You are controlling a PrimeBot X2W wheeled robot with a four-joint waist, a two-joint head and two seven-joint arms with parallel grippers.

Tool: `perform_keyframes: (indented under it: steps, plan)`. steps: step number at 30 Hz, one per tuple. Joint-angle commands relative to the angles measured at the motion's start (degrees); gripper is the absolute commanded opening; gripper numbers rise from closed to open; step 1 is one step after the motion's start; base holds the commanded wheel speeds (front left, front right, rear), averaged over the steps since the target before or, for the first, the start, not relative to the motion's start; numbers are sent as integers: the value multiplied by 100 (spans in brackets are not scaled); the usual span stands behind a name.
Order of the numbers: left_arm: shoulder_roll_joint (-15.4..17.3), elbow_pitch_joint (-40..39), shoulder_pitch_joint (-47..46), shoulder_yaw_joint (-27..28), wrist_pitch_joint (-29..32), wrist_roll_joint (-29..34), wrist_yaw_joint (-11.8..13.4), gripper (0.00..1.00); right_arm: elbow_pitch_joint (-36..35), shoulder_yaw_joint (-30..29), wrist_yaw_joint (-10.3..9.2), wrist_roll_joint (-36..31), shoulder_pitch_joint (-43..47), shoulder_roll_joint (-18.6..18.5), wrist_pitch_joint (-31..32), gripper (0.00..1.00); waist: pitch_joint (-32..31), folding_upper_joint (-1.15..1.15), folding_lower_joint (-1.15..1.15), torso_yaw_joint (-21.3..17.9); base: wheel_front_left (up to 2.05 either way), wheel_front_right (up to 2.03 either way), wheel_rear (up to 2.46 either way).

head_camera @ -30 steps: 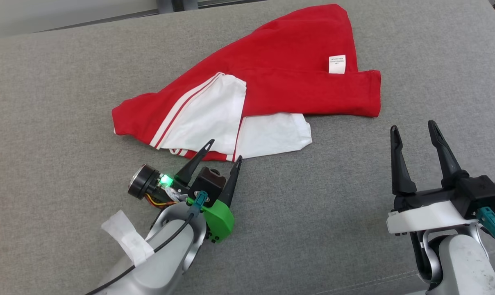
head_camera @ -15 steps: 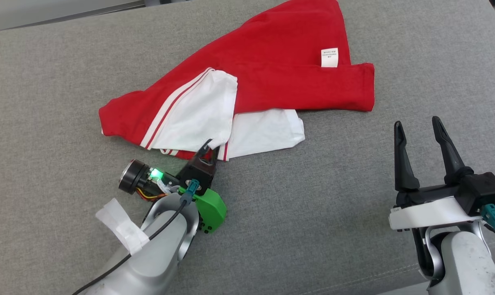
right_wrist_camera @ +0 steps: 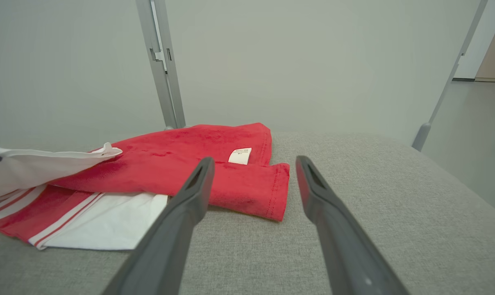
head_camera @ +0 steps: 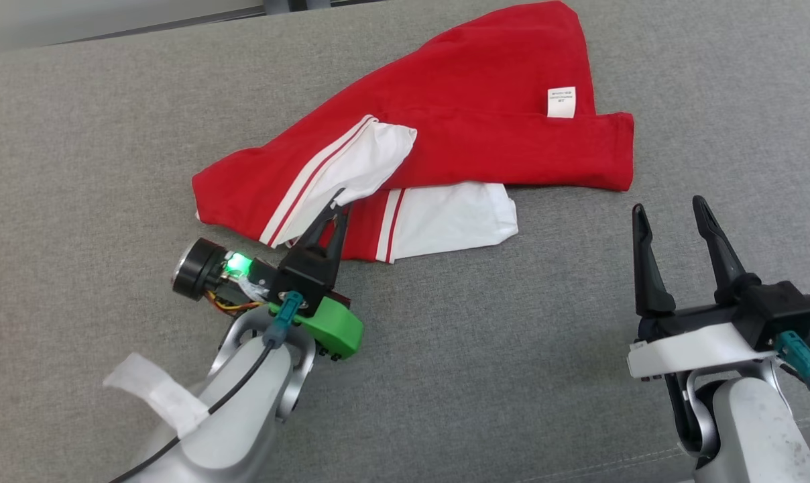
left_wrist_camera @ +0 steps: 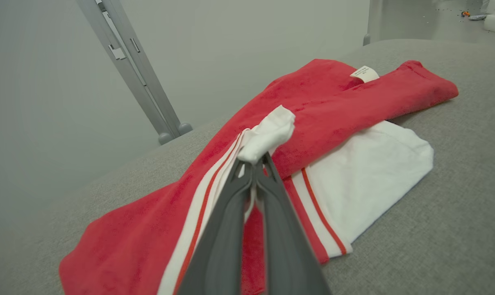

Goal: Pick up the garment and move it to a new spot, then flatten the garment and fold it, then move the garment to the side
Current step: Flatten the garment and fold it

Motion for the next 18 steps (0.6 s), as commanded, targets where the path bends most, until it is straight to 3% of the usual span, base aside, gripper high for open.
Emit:
perform_keyframes:
  steps: [1,6,10,18]
  plan:
    - [87,-181,132,96,-1,9,42,0,65,8,-8,133,-155,-59,-2,100,34,0,0,60,0,0,0]
    - [309,-775,500,377,-1,40,36,0,684,195,-8,760,-653,-492,-2,100,159,0,0,237,0,0,0]
    - [343,-965,665,526,-1,81,-20,0,1459,502,-8,1937,-1172,-914,-2,100,251,0,0,377,0,0,0]
    - [221,-1053,622,644,-1,247,-144,0,2429,1610,-6,4074,-2285,-2364,984,100,471,0,0,591,0,0,0]
